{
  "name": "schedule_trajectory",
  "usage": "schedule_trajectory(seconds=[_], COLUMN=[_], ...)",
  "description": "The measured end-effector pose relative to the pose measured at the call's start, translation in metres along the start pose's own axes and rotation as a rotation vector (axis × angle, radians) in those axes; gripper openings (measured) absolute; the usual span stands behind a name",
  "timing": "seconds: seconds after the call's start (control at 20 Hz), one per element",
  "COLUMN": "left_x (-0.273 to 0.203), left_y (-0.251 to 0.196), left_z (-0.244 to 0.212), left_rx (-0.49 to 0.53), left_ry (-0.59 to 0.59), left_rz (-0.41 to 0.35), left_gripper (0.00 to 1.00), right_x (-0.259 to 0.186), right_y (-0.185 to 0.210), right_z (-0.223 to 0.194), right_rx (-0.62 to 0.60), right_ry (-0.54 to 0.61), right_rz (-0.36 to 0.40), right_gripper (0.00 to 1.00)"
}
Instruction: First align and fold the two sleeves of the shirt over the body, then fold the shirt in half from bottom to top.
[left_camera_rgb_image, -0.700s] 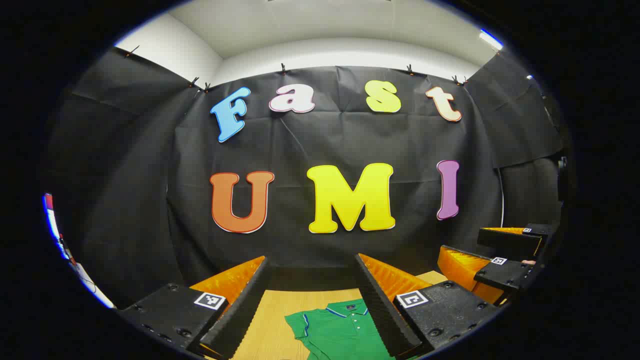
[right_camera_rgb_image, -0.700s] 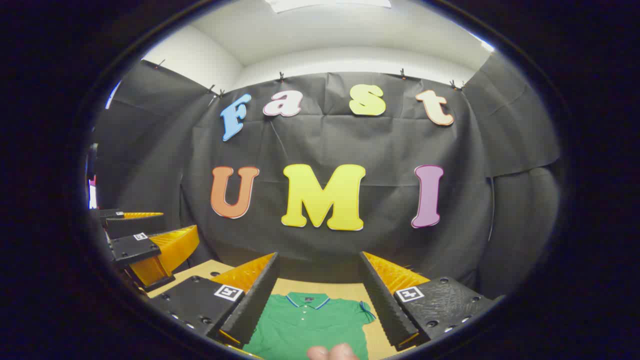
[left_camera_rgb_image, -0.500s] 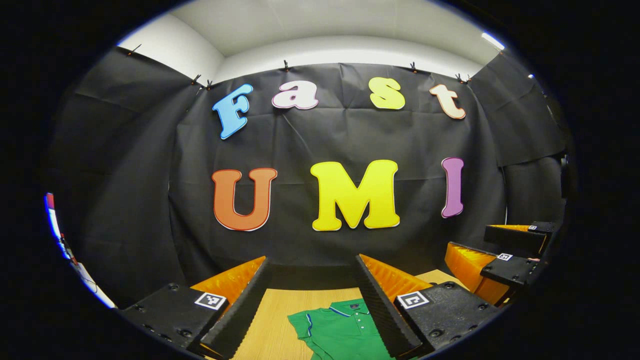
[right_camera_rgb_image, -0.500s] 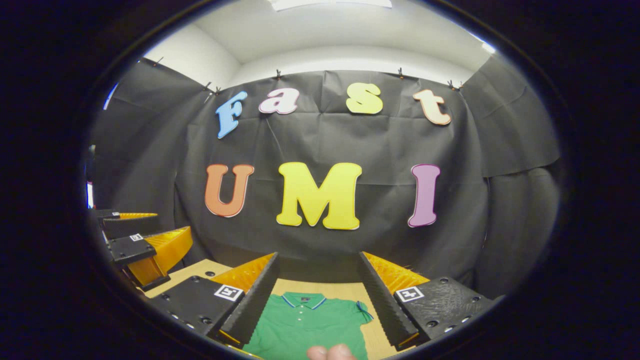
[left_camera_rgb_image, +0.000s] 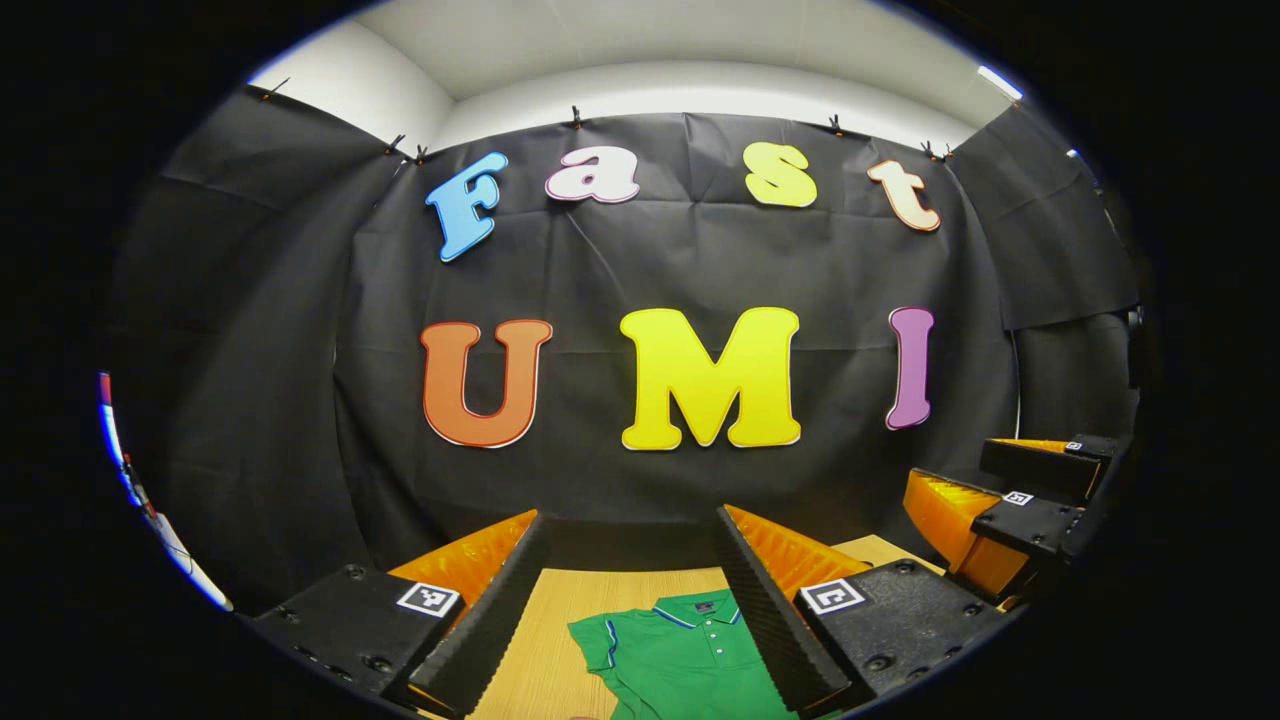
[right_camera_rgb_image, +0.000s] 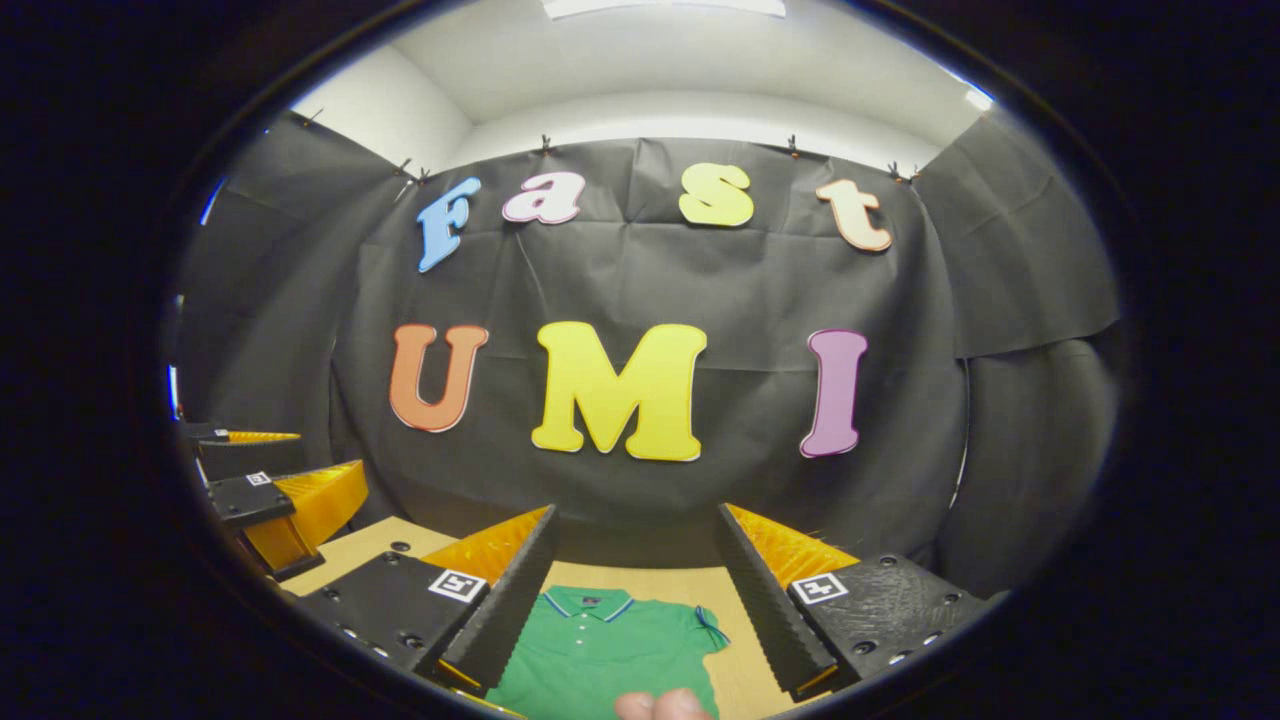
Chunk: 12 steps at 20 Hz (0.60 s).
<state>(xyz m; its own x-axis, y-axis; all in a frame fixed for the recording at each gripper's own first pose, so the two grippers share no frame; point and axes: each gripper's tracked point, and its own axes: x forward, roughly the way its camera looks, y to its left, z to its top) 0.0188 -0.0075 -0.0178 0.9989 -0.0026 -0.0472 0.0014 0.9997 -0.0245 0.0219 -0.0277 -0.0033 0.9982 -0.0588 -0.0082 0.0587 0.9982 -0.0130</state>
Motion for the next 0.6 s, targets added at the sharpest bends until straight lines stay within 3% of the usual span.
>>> schedule_trajectory(seconds=[0.4, 0.6], left_x=[0.014, 0.024], left_y=[-0.005, -0.007], left_z=[0.0, 0.007], left_rx=[-0.002, 0.009], left_ry=[-0.007, -0.032], left_rz=[0.019, 0.029], left_gripper=[1.0, 1.0], right_x=[0.023, 0.054], right_y=[-0.028, -0.055], right_z=[-0.022, -0.06], right_rx=[-0.012, -0.023], right_ry=[0.047, 0.13], right_rz=[-0.002, -0.008], right_gripper=[0.96, 0.96])
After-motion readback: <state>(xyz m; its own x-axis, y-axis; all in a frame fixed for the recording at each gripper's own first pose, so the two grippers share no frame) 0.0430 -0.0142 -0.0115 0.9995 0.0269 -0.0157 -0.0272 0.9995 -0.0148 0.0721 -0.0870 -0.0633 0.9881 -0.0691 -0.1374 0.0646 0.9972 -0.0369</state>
